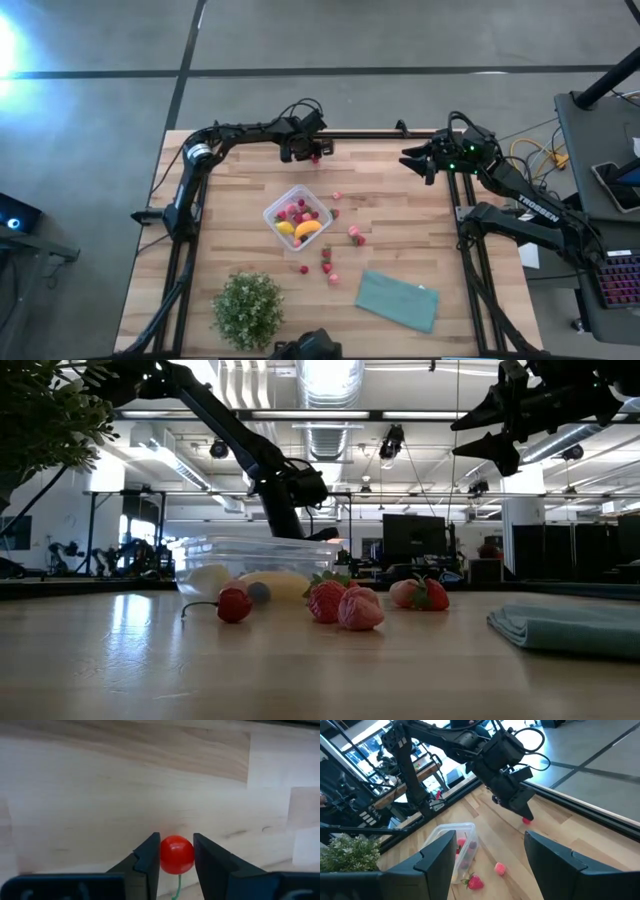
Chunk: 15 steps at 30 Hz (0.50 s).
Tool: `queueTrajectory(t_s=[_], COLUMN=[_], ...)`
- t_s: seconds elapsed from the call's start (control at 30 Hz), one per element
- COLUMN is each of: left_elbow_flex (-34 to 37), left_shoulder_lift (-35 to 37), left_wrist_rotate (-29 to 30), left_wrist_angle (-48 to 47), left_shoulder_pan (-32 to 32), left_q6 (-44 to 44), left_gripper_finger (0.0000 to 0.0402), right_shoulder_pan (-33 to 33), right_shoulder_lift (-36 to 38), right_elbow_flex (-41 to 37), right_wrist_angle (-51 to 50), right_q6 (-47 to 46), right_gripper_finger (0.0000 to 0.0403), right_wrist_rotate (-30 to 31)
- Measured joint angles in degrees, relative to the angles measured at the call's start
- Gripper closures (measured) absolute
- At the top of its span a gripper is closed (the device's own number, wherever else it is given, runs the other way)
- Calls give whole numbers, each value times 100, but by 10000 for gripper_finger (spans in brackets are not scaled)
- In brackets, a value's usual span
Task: Pick and placing Produce into tupperware
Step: Put the top red cherry into the transparent bin
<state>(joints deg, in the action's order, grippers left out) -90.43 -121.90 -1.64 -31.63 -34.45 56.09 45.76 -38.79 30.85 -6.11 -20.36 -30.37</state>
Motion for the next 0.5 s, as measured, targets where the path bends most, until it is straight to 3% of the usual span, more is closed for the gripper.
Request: queueTrajectory(t_s=[0.3,0.43,0.5], left_elbow_flex=[13,15,50], left_shoulder_lift=[736,1407,1861], left_wrist_rotate=[-79,-344,-837], left_wrist_angle=[-54,-141,-300], left_shoulder_pan=[31,160,301], left_q6=[-774,-2408,-3619], left_gripper_finger=[318,318,318], right_shoulder_pan=[2,2,0], right_shoulder_lift=[0,0,0], right_elbow_flex=[0,0,0], right_wrist_angle=[2,2,2], right_q6=[2,0,0], right_gripper_finger=[177,177,177], right_wrist_rotate=[0,0,0])
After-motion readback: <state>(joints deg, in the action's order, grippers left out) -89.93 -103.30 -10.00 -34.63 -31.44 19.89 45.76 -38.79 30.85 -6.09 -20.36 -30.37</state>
